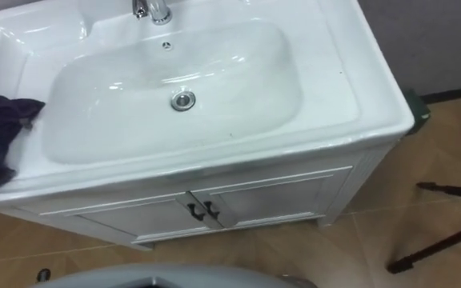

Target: Wipe basin

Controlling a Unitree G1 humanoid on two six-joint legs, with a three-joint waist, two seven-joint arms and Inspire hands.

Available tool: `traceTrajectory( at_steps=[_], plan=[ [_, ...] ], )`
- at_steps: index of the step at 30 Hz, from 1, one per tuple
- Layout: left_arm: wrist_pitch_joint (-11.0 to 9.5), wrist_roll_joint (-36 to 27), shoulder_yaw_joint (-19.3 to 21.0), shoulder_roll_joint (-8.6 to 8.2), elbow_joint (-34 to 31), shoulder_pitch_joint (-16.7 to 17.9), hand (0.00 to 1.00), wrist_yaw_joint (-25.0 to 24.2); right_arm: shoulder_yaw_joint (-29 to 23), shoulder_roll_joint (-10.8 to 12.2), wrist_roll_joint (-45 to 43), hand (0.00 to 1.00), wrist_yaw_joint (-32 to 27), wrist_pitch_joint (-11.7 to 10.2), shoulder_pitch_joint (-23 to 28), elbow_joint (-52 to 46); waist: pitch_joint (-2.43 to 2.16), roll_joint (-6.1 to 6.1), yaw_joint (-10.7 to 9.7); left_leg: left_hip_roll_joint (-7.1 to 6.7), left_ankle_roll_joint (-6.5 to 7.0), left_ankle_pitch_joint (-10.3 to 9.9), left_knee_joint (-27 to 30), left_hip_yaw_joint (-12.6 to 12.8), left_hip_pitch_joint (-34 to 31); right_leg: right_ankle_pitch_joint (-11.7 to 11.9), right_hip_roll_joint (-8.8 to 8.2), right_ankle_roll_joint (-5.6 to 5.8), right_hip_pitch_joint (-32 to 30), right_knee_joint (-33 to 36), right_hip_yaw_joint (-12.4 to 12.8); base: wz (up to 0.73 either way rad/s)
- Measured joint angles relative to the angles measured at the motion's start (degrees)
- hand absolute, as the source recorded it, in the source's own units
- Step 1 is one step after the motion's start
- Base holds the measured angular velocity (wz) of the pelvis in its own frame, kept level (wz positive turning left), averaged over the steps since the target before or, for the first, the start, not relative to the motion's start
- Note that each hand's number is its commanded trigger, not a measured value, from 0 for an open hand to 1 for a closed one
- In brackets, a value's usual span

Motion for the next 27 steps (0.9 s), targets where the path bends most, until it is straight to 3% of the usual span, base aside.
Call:
traceTrajectory(
  at_steps=[2, 4, 6, 10, 12, 13, 15, 16, 18, 21, 27],
  plan=[
    [-0.2, -3.5, 1.4, 0.12, 1.1, 1.8, 0.0, 0.8, 0.0, -0.1, -0.5, 0.0, -0.5, 0.3, 0.6, -0.9, 0.02, -0.05, 1.0, -0.13, 0.0, 0.0, 0.0, -0.3, 0.0, -0.1, -0.17, 0.1, 0.1, 0.0, -0.4, 0.12],
    [-0.1, -7.7, 1.9, 0.11, 2.9, 3.6, 0.0, 1.2, -0.1, -0.1, -1.4, 0.0, -0.7, 0.6, 0.7, -1.3, -0.4, 0.18, 1.1, -0.44, 0.0, 0.0, 0.0, -1.4, -0.3, -0.2, -0.43, 0.34, 0.2, 0.0, -1.5, 0.28],
    [-0.2, -11.5, 1.8, 0.11, 6.7, 5.6, 0.0, 1.1, -0.1, -0.1, -2.2, 0.0, -0.9, 1.1, 0.9, -2.1, -0.44, 0.21, 2.3, -0.69, 0.0, 0.0, 0.1, -1.8, -0.5, -0.8, -0.72, 0.64, 0.1, 0.3, -1.8, 0.19],
    [-0.3, -19.0, 1.6, -0.6, 15.2, 9.7, 0.0, -0.1, 0.0, 0.0, -3.0, 0.0, -1.5, 1.5, 1.2, -3.7, -0.53, -0.41, 2.2, -1.18, 0.01, 0.0, 0.2, -2.2, -1.0, -1.3, -1.29, 1.11, 0.0, 0.7, -3.6, 0.28],
    [-0.3, -25.4, 1.3, -3.88, 19.2, 13.1, 0.0, -1.5, 0.0, 0.3, -3.5, 0.0, -1.6, 1.9, 1.4, -4.0, -0.54, -0.87, 2.4, -1.45, 0.19, -0.1, 0.2, -2.3, -1.0, -1.6, -1.7, 1.42, 0.1, 1.1, -4.2, 0.15],
    [-0.3, -26.7, 1.3, -5.02, 20.0, 13.9, 0.0, -1.8, 0.0, 0.5, -3.5, 0.0, -1.6, 1.9, 1.5, -4.1, -0.52, -1.14, 2.5, -1.46, 0.36, -0.2, 0.2, -2.4, -1.0, -1.6, -1.71, 1.46, 0.1, 1.1, -4.3, 0.1],
    [-0.4, -28.9, -0.6, -8.9, 26.4, 16.0, 0.0, -3.3, 0.0, 1.4, -4.1, 0.0, -1.6, 2.2, 1.4, -3.9, -0.49, -2.1, 2.6, -1.48, 0.73, -0.5, 0.1, -2.3, -1.0, -1.6, -1.77, 1.61, 0.3, 1.1, -4.7, 0.11],
    [-0.3, -29.4, -1.1, -9.69, 28.6, 16.4, 0.0, -3.8, 0.0, 1.7, -4.4, 0.0, -1.6, 2.3, 1.4, -3.8, -0.47, -2.35, 2.5, -1.51, 0.75, -0.5, 0.1, -2.4, -1.0, -1.6, -1.78, 1.67, 0.4, 1.1, -4.9, 0.14],
    [-0.3, -30.1, -6.7, -13.22, 35.5, 17.4, 0.0, -5.7, 0.0, 2.6, -4.6, 0.0, -1.5, 2.7, 1.2, -3.8, -0.4, -3.09, 2.4, -1.54, 0.92, -0.9, 0.2, -3.3, -1.0, -1.5, -1.79, 1.83, 0.7, 1.0, -5.7, 0.18],
    [-0.2, -32.9, -12.9, -15.39, 42.7, 17.1, 0.0, -9.3, 0.3, 3.8, -4.5, 0.0, -1.0, 2.7, 1.0, -3.3, -0.34, -3.93, 2.3, -1.5, 1.1, -1.4, 0.9, -3.4, -1.3, -1.7, -1.86, 2.18, 1.1, 1.1, -6.8, 0.18],
    [0.5, -33.2, -18.5, -17.24, 52.6, 17.3, 0.0, -17.5, 0.5, 4.6, -4.5, 0.0, 1.1, 2.7, 0.9, -1.5, -0.31, -4.27, 2.0, -1.35, 1.36, -1.6, 1.0, -2.5, -1.2, -1.4, -2.07, 2.47, 1.2, 1.1, -7.1, 0.02]
  ],
)
